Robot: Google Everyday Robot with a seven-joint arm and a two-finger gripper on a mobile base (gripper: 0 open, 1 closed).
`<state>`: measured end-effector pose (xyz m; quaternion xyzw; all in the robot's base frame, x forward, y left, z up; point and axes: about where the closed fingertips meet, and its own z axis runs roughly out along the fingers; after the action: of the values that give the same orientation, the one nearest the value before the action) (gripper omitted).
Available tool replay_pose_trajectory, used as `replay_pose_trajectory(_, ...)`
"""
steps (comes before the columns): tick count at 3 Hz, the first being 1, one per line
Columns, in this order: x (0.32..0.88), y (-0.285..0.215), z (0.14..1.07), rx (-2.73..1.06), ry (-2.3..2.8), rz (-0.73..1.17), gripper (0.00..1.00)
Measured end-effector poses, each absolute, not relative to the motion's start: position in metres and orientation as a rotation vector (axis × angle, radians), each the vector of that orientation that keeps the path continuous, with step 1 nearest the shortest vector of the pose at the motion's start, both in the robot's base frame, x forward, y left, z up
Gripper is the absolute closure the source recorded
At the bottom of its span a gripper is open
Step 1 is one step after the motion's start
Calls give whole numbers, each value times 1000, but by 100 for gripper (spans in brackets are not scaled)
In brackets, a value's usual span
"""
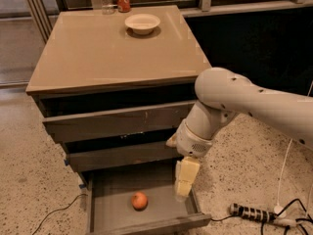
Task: Pick orange from bottom drawer and place on counter
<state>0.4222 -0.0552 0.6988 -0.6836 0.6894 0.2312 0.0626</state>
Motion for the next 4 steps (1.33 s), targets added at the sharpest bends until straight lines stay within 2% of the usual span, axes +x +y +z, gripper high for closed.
replay_pose_trajectory(1, 471, -28, 683, -2084, 2099, 685, 0)
replay_pose_trajectory(4, 453, -5, 634, -2139, 2067, 822, 0)
